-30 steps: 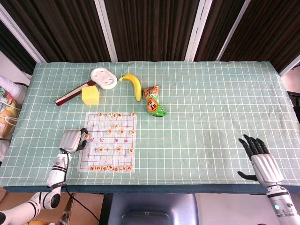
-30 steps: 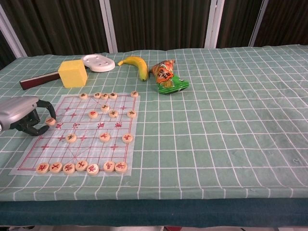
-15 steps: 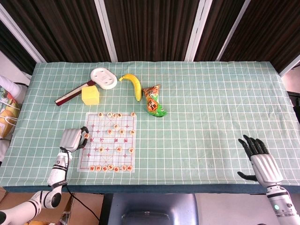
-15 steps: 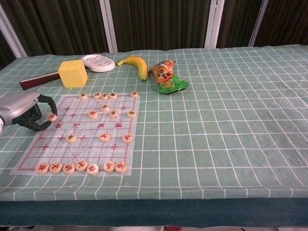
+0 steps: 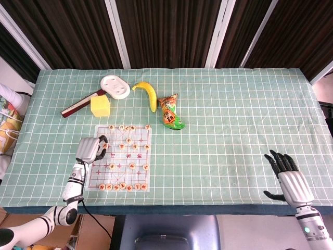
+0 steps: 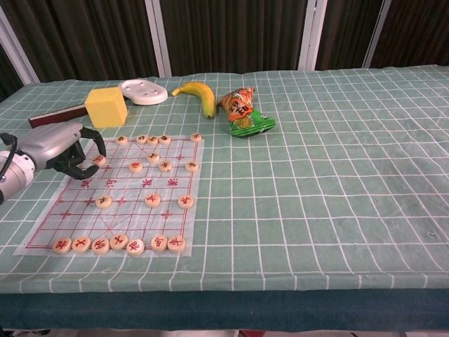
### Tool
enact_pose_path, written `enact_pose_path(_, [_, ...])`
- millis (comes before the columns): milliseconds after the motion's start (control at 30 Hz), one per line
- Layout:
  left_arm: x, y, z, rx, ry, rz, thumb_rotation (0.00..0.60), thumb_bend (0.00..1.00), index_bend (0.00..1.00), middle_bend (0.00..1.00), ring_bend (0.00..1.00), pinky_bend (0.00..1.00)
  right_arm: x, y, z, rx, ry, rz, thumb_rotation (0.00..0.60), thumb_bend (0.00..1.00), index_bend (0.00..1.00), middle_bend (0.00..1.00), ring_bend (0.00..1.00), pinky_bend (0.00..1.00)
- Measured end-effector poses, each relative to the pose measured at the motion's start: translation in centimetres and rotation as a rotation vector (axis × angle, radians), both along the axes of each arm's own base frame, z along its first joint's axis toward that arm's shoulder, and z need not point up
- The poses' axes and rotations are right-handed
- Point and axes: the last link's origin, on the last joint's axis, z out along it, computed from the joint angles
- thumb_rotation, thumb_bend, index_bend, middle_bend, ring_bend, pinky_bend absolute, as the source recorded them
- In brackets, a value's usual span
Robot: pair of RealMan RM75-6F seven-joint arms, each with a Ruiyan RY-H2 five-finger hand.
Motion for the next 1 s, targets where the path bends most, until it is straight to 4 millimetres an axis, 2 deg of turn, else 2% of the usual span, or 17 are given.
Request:
enact_pose_path(400, [0.8, 1.0, -1.4, 0.018, 0.043, 0.010, 0.600, 0.39, 0.51, 1.00, 1.00, 1.00, -0.1, -0.1, 0.1, -0.002, 0.003, -0.007, 0.600, 0.18, 0.00, 0.00, 0.00, 0.00])
enact_pose_path(800, [0.1, 1.2, -1.7, 0.006, 0.065, 0.044, 0.600, 0.39, 0.50, 1.00, 1.00, 1.00, -0.2, -0.1, 0.3, -0.011, 0.000, -0.011, 0.600, 0.18, 0.00, 0.00, 0.00, 0.00])
enact_pose_path(1000, [0.3, 1.1, -1.8, -0.003, 0.075, 0.032, 0.600, 0.40, 0.42, 1.00, 1.00, 1.00, -0.2, 0.0, 0.3, -0.012, -0.001, -0.010, 0.600, 0.18, 0.00, 0.00, 0.00, 0.00])
